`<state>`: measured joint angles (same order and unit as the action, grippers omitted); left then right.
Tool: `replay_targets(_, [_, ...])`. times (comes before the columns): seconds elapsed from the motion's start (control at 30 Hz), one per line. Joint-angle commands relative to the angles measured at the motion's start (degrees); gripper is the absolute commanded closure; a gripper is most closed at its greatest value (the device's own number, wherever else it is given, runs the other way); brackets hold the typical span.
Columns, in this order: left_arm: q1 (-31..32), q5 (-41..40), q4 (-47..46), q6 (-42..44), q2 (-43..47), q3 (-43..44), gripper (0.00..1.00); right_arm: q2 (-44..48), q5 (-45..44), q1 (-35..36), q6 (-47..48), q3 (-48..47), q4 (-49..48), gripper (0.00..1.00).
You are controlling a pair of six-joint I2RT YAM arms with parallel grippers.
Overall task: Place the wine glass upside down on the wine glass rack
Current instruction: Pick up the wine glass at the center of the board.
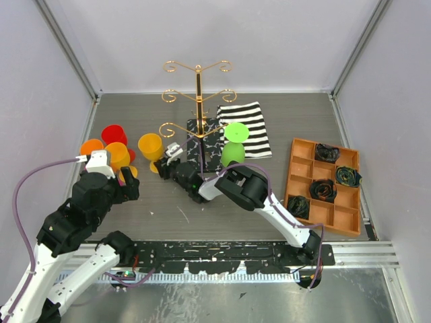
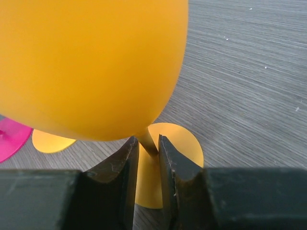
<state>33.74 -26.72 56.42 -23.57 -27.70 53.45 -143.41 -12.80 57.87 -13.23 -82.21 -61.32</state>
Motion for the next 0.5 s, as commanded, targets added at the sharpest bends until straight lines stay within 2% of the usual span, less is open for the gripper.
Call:
replay_targets(0.0, [-0.34, -0.62, -1.73, 0.72, 0.98, -0.52, 0.07, 0.75, 2.89, -0.39, 1.64, 1.26, -5.00, 0.76])
replay_targets(0.17, [-0.43, -0.66, -1.67, 0.72, 1.11, -0.52, 0.07, 0.96, 4.42, -0.33, 2.30, 3.22, -7.87, 0.89])
replay_targets(0.47, [-0.58, -0.53, -1.75, 0.72, 1.07, -0.53, 0.07, 2.59, 3.43, 0.80, 7.07, 6.26, -9.61, 0.93])
